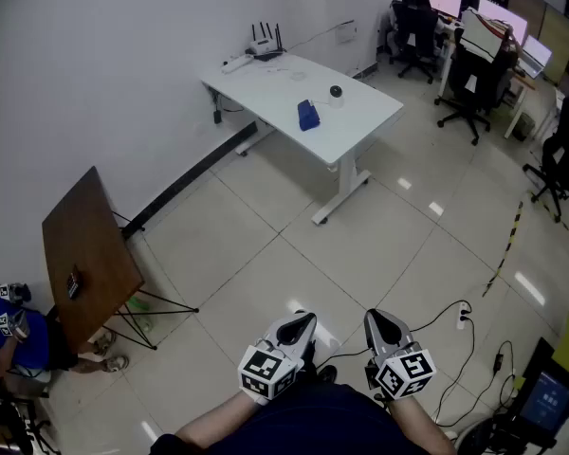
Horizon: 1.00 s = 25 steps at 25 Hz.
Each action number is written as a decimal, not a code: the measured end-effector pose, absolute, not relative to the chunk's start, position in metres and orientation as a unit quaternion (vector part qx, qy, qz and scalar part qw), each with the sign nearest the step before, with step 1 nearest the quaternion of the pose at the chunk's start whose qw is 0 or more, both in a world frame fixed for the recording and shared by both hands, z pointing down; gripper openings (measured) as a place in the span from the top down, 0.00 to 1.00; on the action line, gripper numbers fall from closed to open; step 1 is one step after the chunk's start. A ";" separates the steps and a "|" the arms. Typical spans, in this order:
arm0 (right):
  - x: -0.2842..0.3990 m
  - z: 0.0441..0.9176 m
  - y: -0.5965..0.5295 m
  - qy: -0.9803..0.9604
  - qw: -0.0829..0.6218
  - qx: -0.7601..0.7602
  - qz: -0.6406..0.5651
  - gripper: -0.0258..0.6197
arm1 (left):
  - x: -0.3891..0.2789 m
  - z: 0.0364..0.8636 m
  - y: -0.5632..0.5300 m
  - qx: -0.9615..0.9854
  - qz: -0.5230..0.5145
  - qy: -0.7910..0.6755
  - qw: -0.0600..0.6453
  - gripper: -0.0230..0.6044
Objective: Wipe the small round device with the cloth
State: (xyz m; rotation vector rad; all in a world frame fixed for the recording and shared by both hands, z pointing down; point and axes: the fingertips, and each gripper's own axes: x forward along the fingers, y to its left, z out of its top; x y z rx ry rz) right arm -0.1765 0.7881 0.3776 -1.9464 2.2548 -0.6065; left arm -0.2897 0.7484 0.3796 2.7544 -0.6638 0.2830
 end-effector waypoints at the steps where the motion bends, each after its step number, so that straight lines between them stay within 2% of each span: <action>1: -0.174 0.379 0.785 0.740 0.050 -0.640 -0.200 0.93 | -0.285 0.375 0.746 0.956 0.098 -0.230 0.151 0.96; 12: -0.154 0.390 0.729 0.730 0.038 -0.649 -0.211 0.93 | -0.262 0.375 0.689 0.956 0.097 -0.222 0.167 0.96; 25: -0.139 0.386 0.607 0.715 0.011 -0.664 -0.216 0.93 | -0.242 0.383 0.562 0.956 0.100 -0.190 0.198 0.96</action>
